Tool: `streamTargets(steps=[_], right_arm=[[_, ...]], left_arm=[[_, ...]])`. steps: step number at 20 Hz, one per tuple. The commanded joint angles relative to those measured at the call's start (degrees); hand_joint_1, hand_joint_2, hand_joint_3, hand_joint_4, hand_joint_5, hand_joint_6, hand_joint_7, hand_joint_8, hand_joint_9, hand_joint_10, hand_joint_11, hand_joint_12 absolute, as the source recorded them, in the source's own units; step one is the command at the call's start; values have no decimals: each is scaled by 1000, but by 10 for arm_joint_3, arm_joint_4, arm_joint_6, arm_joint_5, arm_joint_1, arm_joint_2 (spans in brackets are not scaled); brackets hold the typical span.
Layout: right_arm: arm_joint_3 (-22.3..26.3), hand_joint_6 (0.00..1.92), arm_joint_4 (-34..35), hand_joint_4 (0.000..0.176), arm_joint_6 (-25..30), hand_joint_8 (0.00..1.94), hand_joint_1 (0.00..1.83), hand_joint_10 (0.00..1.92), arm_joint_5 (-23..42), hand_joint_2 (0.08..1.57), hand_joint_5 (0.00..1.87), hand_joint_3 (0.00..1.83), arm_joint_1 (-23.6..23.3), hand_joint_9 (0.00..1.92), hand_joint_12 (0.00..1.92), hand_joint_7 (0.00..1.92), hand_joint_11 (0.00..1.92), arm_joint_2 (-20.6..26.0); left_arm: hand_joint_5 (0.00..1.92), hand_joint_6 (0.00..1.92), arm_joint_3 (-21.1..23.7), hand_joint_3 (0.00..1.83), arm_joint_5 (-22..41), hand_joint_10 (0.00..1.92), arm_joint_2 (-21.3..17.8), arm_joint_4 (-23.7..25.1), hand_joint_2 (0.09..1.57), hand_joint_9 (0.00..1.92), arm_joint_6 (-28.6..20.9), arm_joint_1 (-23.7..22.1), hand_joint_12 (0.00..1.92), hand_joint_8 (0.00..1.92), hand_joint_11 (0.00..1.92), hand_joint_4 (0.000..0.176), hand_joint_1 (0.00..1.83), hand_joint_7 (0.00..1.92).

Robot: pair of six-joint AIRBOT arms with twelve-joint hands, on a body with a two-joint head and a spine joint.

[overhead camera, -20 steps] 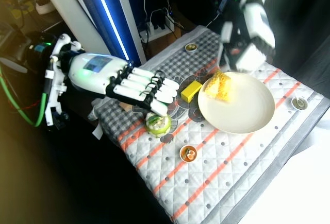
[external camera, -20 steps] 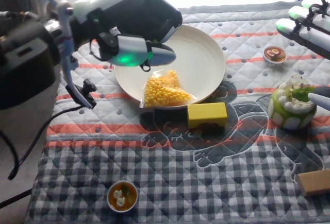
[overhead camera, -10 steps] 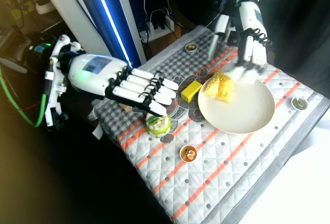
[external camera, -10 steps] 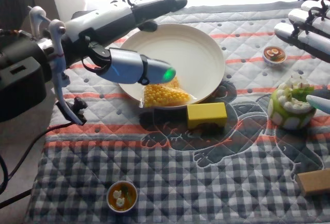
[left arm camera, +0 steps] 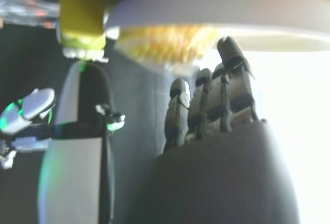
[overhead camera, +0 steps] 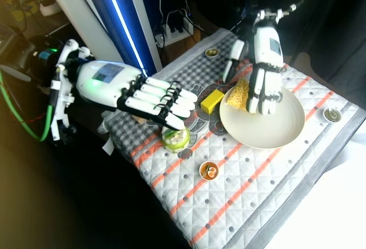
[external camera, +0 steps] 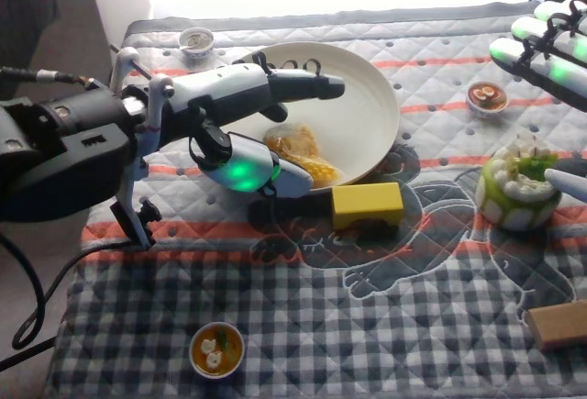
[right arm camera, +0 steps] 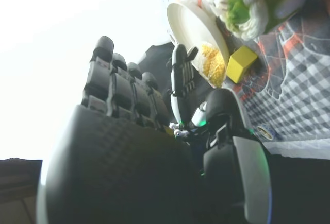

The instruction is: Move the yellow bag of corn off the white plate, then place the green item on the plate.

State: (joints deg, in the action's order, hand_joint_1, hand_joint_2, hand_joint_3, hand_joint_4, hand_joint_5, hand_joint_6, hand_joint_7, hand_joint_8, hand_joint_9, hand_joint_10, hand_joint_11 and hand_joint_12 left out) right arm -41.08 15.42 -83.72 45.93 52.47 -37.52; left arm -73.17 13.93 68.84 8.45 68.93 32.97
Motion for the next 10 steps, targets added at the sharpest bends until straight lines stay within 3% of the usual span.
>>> streamTargets(steps=[1, 2, 3, 4, 5, 6, 7, 8, 9, 10], right_arm=[[-2, 0, -7, 0, 0, 0, 436, 0, 68, 1351, 0, 0, -5, 0, 232, 0, 0, -1], [-2, 0, -7, 0, 1, 0, 453, 0, 68, 1350, 0, 0, -5, 0, 230, 0, 0, -1], [-3, 0, -7, 0, 1, 0, 429, 0, 68, 1354, 0, 1, -5, 0, 235, 0, 0, -2], [-3, 0, -7, 0, 1, 0, 429, 0, 68, 1354, 0, 1, -5, 0, 235, 0, 0, -2], [-3, 0, -7, 1, 1, 0, 430, 0, 68, 1355, 0, 1, -5, 0, 235, 0, 0, -2], [-3, 0, -7, 0, 1, 0, 447, 0, 68, 1354, 0, 0, -5, 0, 235, 0, 0, -2], [-3, 0, -7, 15, 1, 0, 494, 0, 68, 1344, 0, 0, -4, 0, 247, 0, 0, -2], [-3, 0, -7, 15, 1, 0, 494, 0, 68, 1344, 0, 0, -4, 0, 247, 0, 0, -2], [-3, 0, -7, 5, 1, 0, 489, 0, 68, 1348, 0, 0, -4, 0, 174, 0, 0, -2], [-3, 0, -7, 5, 1, 0, 489, 0, 68, 1348, 0, 0, -4, 0, 174, 0, 0, -2]], left_arm=[[251, 9, -3, 3, 51, 20, 7, -1, 1117, 100, -3, -11, 1006, 6, 0, 48, 1090, 132], [381, 42, -12, 8, 42, 65, 16, 3, 1139, 200, -2, -16, 1161, 23, 0, 30, 1200, 212], [565, 28, -19, 2, 33, 914, 23, 7, 1172, 40, -2, -21, 1580, 36, 0, 0, 1275, 378], [565, 28, -27, 2, 23, 914, 32, 14, 1172, 40, -2, -25, 1580, 36, 0, 0, 1275, 378], [624, 42, -36, 1, 14, 1112, 41, 18, 1174, 7, -2, -29, 1665, 58, 0, 0, 1330, 431], [641, 74, -50, 0, 2, 1391, 54, 19, 1197, 1, -2, -33, 1761, 513, 31, 0, 1350, 326], [619, 473, -65, 1, -13, 1529, 69, 22, 1171, 38, -2, -38, 1768, 1238, 0, 0, 1412, 173], [619, 473, -72, 1, -18, 1529, 76, 24, 1171, 38, -2, -41, 1768, 1238, 0, 0, 1412, 173], [501, 811, -86, 0, -26, 852, 88, 24, 1149, 249, -2, -46, 1509, 582, 0, 0, 1371, 378], [501, 811, -91, 0, -26, 852, 91, 24, 1149, 249, -2, -49, 1509, 582, 0, 0, 1371, 378]])
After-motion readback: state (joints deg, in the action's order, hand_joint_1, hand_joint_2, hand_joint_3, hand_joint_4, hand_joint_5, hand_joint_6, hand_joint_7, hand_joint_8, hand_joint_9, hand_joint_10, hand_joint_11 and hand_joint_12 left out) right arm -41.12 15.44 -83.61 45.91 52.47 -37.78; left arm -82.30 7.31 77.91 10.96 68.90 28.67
